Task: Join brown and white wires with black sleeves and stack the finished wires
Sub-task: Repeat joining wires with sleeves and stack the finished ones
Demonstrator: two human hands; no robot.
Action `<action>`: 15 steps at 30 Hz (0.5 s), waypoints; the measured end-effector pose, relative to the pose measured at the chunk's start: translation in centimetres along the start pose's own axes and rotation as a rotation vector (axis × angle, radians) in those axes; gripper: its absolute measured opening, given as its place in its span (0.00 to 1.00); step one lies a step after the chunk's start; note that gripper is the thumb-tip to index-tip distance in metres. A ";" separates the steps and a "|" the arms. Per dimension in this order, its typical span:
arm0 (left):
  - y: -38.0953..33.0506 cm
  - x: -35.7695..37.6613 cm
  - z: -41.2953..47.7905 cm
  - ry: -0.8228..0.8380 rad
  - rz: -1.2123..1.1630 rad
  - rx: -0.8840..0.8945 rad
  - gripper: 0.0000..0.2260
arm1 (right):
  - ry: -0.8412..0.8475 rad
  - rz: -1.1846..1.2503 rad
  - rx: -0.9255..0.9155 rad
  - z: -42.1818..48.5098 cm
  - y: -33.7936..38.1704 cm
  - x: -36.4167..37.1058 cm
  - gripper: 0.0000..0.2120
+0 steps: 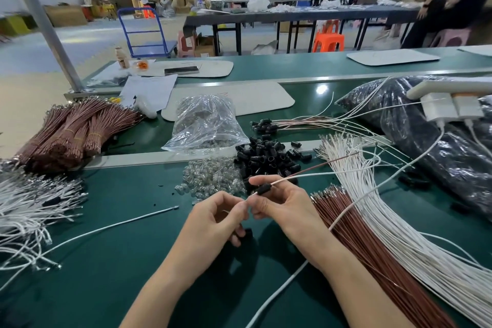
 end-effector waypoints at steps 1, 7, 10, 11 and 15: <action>0.0 0.0 0.0 0.001 0.004 0.001 0.10 | -0.003 0.005 0.002 0.0 0.0 0.0 0.13; 0.1 0.1 0.0 -0.033 0.005 0.006 0.06 | 0.000 0.017 0.012 0.0 -0.2 0.1 0.15; 0.0 0.1 0.0 -0.048 0.014 0.000 0.06 | 0.007 0.014 0.004 0.0 -0.1 0.2 0.14; -0.1 0.1 0.0 -0.051 0.022 0.001 0.06 | 0.006 0.007 0.003 0.0 -0.1 0.2 0.14; -0.4 0.0 -0.2 -0.062 0.050 0.015 0.06 | -0.003 -0.004 0.007 0.0 -0.1 0.3 0.13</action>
Point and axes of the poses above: each hand's wrist, its own z-axis towards the middle knuckle, its own x-axis out of the palm, y = z × x, the point moved 6 cm from there along z, towards the middle knuckle, and after that the axes turned 4 degrees about -x, right-handed, at the moved point
